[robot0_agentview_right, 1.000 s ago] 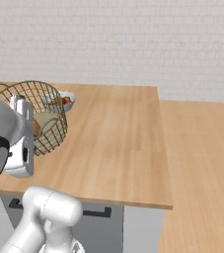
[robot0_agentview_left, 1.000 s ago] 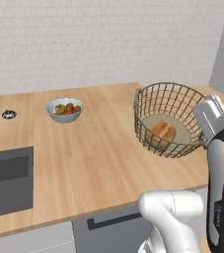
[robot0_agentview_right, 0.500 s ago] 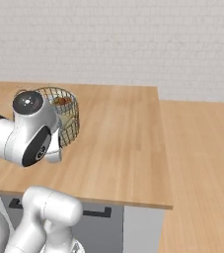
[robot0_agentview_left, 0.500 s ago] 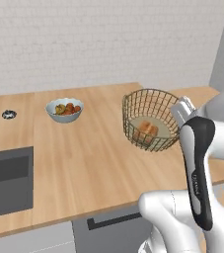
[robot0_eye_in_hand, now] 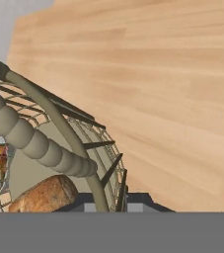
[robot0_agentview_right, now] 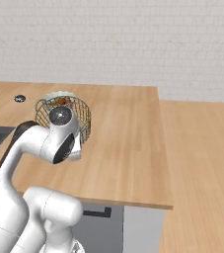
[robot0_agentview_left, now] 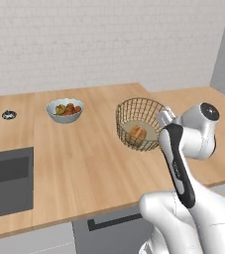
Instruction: Open the cabinet, pick up the bread from the cabinet and place it in the basket. Then move the basket to the dining counter.
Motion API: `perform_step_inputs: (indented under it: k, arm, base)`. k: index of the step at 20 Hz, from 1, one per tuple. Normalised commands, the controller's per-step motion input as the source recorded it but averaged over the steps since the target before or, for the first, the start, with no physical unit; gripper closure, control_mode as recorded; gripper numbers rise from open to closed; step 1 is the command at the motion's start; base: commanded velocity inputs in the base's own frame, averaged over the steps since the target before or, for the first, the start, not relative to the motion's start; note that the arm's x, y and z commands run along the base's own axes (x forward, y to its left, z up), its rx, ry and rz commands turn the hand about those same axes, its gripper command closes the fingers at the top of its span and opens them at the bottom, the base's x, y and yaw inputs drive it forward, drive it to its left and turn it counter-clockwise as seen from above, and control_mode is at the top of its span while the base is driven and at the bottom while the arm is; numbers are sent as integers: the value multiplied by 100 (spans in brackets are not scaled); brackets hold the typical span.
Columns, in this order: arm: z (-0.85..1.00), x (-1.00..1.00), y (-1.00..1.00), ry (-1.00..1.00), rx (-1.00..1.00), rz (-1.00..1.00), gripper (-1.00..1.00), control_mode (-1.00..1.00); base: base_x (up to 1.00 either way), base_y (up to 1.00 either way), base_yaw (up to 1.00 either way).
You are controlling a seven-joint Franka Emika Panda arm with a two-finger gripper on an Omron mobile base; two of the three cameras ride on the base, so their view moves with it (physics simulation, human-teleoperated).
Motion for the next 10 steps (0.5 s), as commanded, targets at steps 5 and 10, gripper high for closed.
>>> perform_step_inputs:
  k: [5, 10]
  arm:
    - [-57, 78, -3, 8, -4, 0, 100, -100]
    - [-58, 58, -1, 16, -5, 0, 100, -100]
  base:
    - [0, 0, 0]
    - [0, 0, 0]
